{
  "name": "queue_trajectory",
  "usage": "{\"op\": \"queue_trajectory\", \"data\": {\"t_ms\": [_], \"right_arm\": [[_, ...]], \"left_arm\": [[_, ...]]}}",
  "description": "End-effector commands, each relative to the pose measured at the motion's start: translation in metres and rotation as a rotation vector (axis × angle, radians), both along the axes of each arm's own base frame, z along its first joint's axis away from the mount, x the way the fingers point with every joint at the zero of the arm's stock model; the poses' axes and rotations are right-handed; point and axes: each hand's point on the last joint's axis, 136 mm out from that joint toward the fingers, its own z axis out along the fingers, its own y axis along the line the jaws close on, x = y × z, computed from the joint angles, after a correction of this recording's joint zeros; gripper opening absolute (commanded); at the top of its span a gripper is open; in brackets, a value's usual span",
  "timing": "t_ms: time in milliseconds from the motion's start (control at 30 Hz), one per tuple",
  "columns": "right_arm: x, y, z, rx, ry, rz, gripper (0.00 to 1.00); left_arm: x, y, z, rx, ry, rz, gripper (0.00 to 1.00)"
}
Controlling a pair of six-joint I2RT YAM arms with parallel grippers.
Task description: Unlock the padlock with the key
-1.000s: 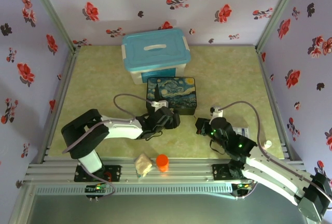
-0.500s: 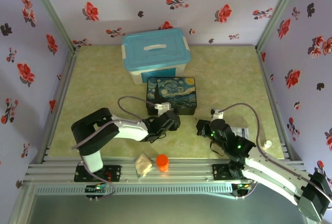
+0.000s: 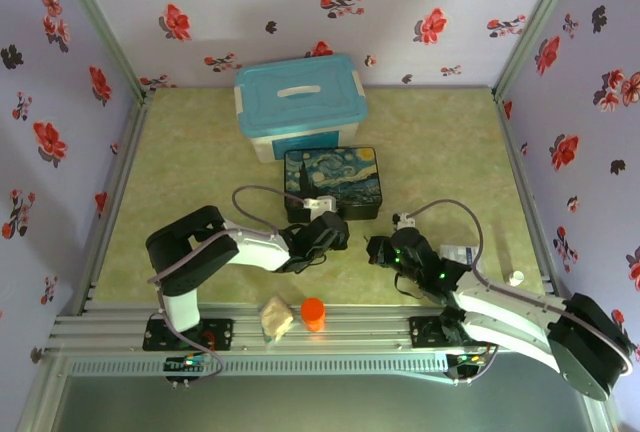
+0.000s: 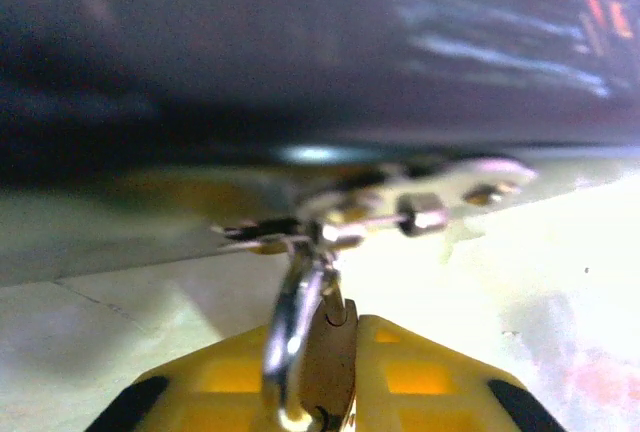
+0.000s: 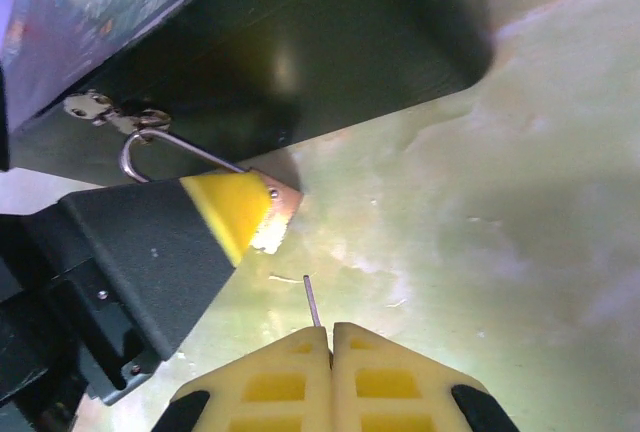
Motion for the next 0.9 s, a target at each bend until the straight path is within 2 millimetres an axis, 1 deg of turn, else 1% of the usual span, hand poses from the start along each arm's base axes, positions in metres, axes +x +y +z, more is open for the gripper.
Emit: {"op": "queue_trajectory", "data": {"t_ms": [0,67,133,200,267,367,500,567,667,800,867], "right_arm": [[0.002,0.01,0.008,0.169,0.016,0.018,0.0],[0.002,0.012,0.012,0.252,0.029,0.042,0.0],[0.001,0.016,0.02,0.324,0.036,0.092,0.0],[0.0,0.021,0.031,0.379,0.046,0.15,0.0],[0.0,0.022,0.033,0.412,0.062,0.181,0.0],[0.002,0.022,0.031,0.429,0.08,0.216,0.0],[0.003,0.033,0.039,0.491,0.09,0.284,0.0],[0.006,0.034,0.036,0.506,0.11,0.28,0.0],[0.012,0.033,0.039,0.549,0.116,0.277,0.0],[0.016,0.036,0.031,0.541,0.153,0.279,0.0],[0.017,0.038,0.031,0.557,0.163,0.286,0.0]], "left_arm": [[-0.002,0.001,0.005,-0.034,0.032,-0.011,0.13],[-0.004,-0.002,0.02,-0.105,0.05,-0.022,0.13],[-0.004,-0.003,0.029,-0.19,0.084,-0.017,0.11],[-0.002,-0.004,0.033,-0.273,0.127,-0.01,0.1],[-0.002,-0.007,0.038,-0.34,0.155,-0.022,0.07],[-0.002,-0.01,0.044,-0.326,0.148,-0.044,0.07],[0.0,-0.009,0.054,-0.363,0.145,-0.039,0.06],[0.001,-0.008,0.06,-0.373,0.137,-0.044,0.05],[0.001,-0.007,0.068,-0.373,0.128,-0.048,0.03],[0.002,-0.006,0.078,-0.397,0.116,-0.046,0.01],[0.003,-0.005,0.081,-0.4,0.114,-0.044,0.0]]}}
